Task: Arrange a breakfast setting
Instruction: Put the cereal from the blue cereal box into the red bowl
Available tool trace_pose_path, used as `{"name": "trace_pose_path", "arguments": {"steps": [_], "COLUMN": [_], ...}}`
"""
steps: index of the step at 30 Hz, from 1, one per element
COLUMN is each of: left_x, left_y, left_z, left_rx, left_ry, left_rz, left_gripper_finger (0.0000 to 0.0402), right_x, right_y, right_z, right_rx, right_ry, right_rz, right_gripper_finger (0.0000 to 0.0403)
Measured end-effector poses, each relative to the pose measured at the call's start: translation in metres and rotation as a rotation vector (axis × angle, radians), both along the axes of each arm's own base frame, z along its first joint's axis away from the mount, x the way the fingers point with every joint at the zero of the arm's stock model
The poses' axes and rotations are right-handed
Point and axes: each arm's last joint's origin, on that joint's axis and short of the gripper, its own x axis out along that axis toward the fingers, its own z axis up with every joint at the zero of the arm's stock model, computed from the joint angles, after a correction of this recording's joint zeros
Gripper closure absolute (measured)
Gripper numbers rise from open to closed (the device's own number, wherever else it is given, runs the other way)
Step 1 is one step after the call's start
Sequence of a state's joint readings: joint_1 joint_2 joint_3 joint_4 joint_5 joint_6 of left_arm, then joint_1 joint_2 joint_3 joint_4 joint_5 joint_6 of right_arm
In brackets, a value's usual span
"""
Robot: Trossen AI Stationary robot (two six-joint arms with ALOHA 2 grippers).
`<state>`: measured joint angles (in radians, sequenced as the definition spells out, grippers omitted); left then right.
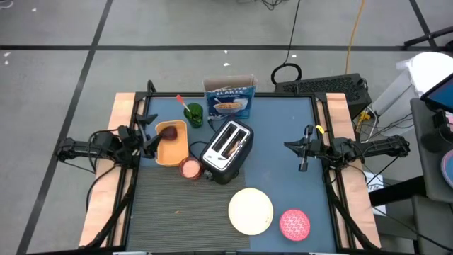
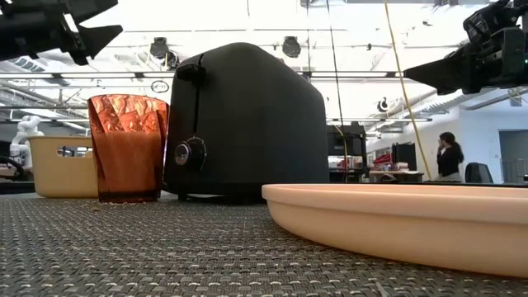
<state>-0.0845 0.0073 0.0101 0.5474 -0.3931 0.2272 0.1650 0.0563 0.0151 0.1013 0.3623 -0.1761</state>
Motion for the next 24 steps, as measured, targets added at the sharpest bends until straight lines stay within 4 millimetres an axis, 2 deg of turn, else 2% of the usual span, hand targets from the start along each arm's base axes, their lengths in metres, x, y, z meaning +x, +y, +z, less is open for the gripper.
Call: {"name": "trace_pose_path", "arguments": {"steps": [7, 13, 19, 24], "left_x": [0.009, 0.032, 0.072, 0.106], "left_y": [0.000, 0.012, 0.040, 0.079], "left_z": [0.005, 0.032, 0.056, 0.066], "left_rx": [0.004, 0.006, -0.019, -0.092], "left_ry": [0.048, 0.181, 0.475, 0.675], "left_rz": [0.014, 0.128, 0.247, 0.218], "left_gripper_finger": [0.0007, 0.0007, 0.0007, 0.0007], "right_x": [0.000, 0.000, 0.000, 0.000], "right_y": [0.000, 0.000, 0.000, 0.000], "right_z": [0.000, 0.000, 0.000, 0.000], "right_rx": [0.000, 0.000, 0.000, 0.000], "right_ry": [0.000, 0.000, -0.001, 0.000], "right_rz": [-0.001, -0.001, -0.002, -0.002], "right_gripper_finger": [0.0394, 0.0394, 0.0394, 0.0394]}}
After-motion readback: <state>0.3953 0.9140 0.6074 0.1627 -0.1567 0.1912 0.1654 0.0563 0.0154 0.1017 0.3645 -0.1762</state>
